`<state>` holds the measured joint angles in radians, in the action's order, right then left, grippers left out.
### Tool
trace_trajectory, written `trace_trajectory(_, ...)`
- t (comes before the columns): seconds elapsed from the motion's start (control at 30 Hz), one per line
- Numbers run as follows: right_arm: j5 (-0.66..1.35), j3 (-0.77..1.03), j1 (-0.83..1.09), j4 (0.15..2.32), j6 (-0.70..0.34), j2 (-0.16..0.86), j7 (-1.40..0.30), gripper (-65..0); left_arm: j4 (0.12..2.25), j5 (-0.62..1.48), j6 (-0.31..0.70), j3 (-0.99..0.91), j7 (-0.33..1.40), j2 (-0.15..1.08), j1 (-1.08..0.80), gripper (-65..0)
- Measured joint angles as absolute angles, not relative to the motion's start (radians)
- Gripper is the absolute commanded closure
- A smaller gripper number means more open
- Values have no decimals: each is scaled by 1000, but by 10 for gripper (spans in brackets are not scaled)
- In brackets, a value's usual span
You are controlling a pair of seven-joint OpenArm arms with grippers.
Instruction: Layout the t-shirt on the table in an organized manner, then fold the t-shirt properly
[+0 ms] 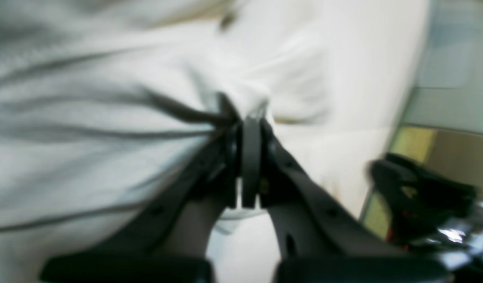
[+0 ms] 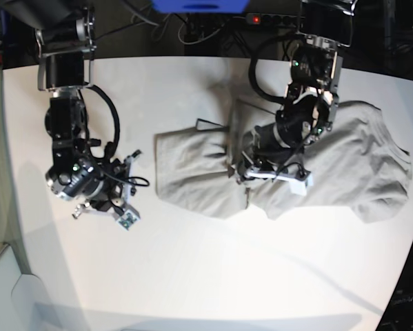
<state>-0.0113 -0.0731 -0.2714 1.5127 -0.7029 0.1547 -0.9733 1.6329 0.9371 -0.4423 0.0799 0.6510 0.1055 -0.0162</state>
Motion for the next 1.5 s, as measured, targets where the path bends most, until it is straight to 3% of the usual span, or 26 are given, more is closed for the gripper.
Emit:
trace_trajectory(0.2,-13,-72,-279,1513,-703,153,-974,-182,1769,945,-442,58,656,179,-106,-4)
trace_trajectory(0.5,-19,-74,-276,1514,-703,62,-976,-181,1943,1002,-439,-184,654,279,-368,-4)
trace_trajectory(0.87,-19,-75,-276,1509,-703,-129,-976,-185,1951,1140,-218,-532,676,282,-605,-4)
trace_trajectory(1.17,-18,-215,-223,1353,-703,-150,-953,-181,1951,1147,-120,-638,678,277,-651,-4)
trace_trajectory(1.5,-6,-255,-203,1212,-702,-146,-751,-181,1946,1225,-39,-882,878,272,-566,-4)
